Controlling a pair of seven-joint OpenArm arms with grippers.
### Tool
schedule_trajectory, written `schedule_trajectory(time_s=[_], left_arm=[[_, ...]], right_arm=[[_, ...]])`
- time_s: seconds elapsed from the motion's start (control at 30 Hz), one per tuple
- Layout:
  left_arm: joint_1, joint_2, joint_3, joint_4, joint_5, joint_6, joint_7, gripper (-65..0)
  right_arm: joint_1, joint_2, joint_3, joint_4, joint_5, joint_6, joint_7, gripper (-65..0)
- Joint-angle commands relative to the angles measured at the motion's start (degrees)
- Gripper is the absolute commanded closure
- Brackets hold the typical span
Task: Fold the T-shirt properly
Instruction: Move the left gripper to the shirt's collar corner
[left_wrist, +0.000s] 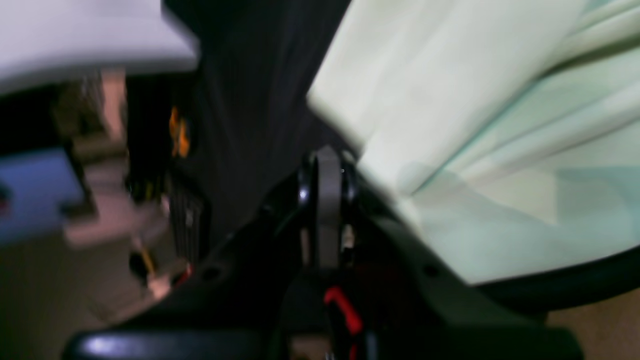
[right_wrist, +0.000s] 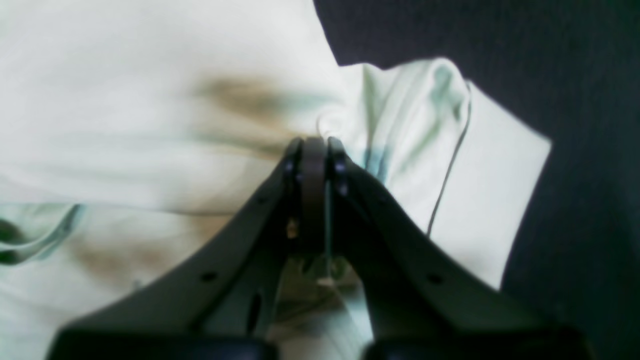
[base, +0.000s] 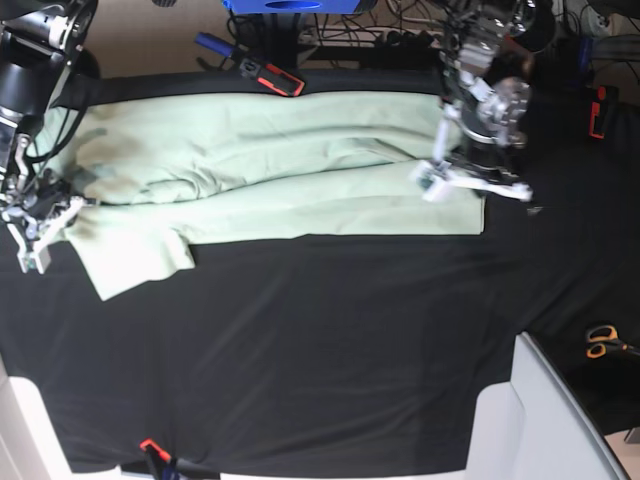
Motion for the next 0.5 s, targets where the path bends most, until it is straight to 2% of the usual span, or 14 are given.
schedule_trajectory(time_s=[0.0,0.07,0.17,0.37,0.47], left_arm=[[0.55,0.02,-1.88,1.33,1.0,0.83,0.1,0.0],[2.13,0.37,-5.14,1.33,1.0,0.83,0.01,0.0],[4.59,0.64,-7.86,1.33,1.0,0.83,0.01,0.0],[8.02,0.64,-10.41,1.33,0.92,0.83,-0.08,0.0],[8.81,0.72,-10.5,1.33,0.92,0.83,-0.08,0.0]], right_arm=[[0.16,0.96,1.24,1.61,-1.31,-0.15,-2.42,-8.6],[-0.02,0.87,2.29,3.98,-1.31,-0.15,-2.95,-16.1],[-0.81,0.87,2.38,7.06,-1.05,0.11,-4.44,-22.5],[-0.37,0.61,1.85,12.77,-1.13,0.2,-6.38,-22.9],[1.83,0.87,-1.57,12.33,-1.31,-0.06,-6.38,-22.9]])
